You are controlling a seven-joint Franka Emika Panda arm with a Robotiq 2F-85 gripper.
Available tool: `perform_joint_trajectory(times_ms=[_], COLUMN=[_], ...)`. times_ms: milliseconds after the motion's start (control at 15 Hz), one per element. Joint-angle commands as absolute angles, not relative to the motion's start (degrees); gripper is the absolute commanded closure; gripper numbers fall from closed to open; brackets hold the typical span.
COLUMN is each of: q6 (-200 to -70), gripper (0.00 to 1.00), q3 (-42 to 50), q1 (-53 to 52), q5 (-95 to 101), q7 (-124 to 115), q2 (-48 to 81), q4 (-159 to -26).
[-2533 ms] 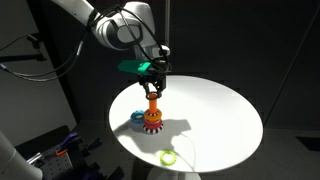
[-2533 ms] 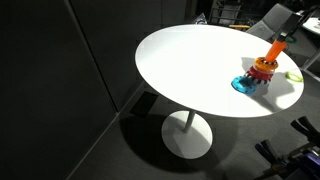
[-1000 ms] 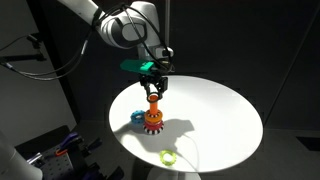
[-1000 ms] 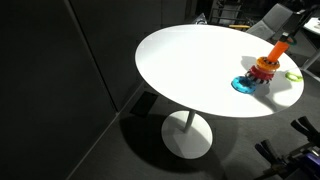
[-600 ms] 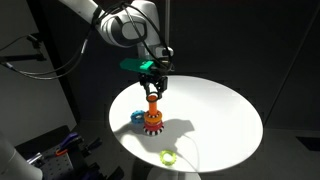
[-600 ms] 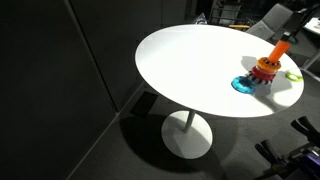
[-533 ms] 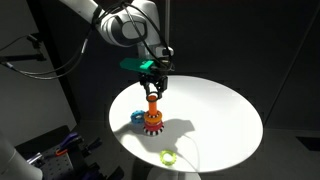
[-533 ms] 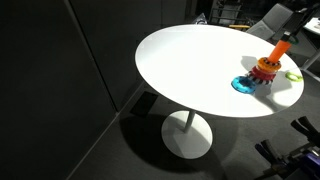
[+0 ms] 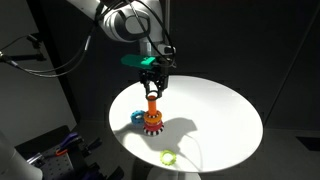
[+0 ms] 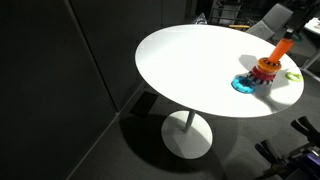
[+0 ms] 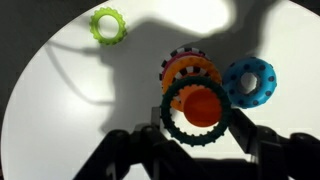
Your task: Put the dark green ring around the orange rod
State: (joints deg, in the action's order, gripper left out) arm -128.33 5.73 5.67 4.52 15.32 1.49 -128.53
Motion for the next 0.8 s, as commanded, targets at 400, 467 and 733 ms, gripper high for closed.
perform_joint_trajectory(times_ms=[400, 467, 733], q6=[-123.51, -123.44, -122.83], gripper=[0.55, 0.55, 0.55], q3=[5.47, 5.41, 5.03], q1=[5.75, 5.74, 5.67], q5=[3.3, 3.21, 2.52], q7=[15.02, 15.07, 15.53], q2=[4.97, 5.28, 6.29], q4=[-124.02, -123.73, -122.68])
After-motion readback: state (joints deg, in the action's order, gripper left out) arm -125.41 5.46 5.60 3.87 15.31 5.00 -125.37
